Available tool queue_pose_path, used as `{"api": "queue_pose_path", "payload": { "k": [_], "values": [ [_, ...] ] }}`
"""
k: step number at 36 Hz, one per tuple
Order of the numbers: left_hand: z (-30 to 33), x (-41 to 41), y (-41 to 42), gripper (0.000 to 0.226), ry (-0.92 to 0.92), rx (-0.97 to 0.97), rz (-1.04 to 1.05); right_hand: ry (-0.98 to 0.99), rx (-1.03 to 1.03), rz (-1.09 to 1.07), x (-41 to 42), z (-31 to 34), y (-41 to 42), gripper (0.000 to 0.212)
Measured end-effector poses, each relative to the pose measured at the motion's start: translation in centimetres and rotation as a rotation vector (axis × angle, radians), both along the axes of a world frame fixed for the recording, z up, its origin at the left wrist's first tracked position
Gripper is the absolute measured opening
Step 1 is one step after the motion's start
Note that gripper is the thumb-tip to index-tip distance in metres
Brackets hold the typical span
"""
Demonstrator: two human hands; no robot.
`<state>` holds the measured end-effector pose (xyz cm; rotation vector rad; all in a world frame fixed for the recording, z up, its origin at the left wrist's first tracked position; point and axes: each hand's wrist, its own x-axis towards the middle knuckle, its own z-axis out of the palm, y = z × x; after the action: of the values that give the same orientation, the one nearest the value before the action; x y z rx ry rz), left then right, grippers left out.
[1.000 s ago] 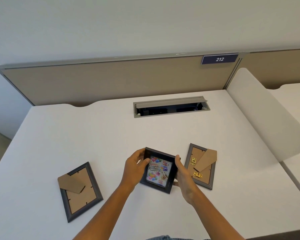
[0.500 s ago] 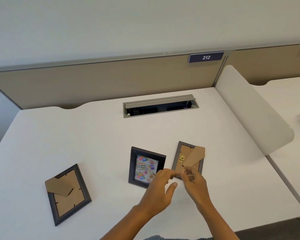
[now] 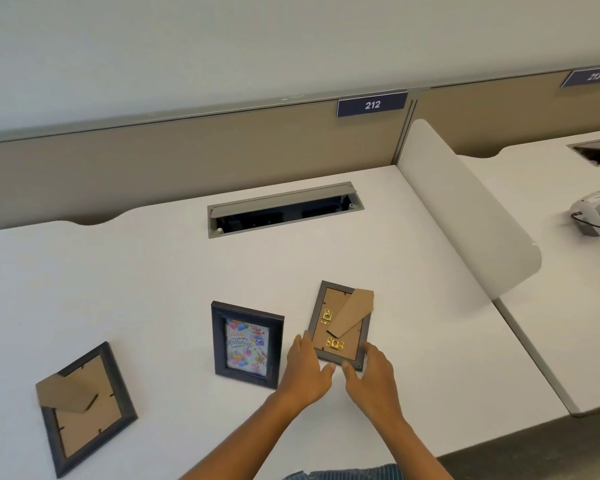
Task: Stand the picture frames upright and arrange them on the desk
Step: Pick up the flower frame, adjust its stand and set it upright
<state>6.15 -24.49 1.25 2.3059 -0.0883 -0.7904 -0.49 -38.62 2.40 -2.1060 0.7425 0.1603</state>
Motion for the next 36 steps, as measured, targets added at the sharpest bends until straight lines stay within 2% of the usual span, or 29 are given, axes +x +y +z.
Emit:
{"api": "queue_pose_path", "payload": {
  "k": [2, 8, 15, 19, 27, 31, 36],
  "values": [
    [-0.9, 0.2, -0.1, 0.091, 0.009, -0.014, 0.051, -0.013, 0.008, 0.013, 0.1, -0.6, -0.2, 0.056],
    [1.6, -0.2, -1.4, 0.083, 0.022, -0.067, 0.179, -0.012, 0.009, -0.016, 0.3, -1.3, 0.2, 0.063],
    [1.6, -0.4, -1.7, 0.088, 0.012, -0.115, 0.281, -0.033, 0.106, -0.056, 0.6, -0.8, -0.3, 0.063],
    [1.8, -0.5, -2.1, 0.078, -0.027, -0.176, 0.305, -0.098, 0.126, -0.060, 0.4, -1.0, -1.5, 0.061],
    [3.8, 0.1, -4.1, 0.051, -0.189, -0.177, 0.293, -0.402, -0.087, -0.050, 1.0, -0.6, -4.6, 0.049],
    [5.4, 0.9, -4.7, 0.047, -0.294, -0.208, 0.303, -0.555, -0.186, 0.016, 2.1, 0.1, -6.3, 0.043],
    [8.1, 2.6, -5.5, 0.029, -0.465, -0.311, 0.283, -0.674, -0.174, 0.108, 3.7, 2.2, -8.5, 0.027]
  ]
}}
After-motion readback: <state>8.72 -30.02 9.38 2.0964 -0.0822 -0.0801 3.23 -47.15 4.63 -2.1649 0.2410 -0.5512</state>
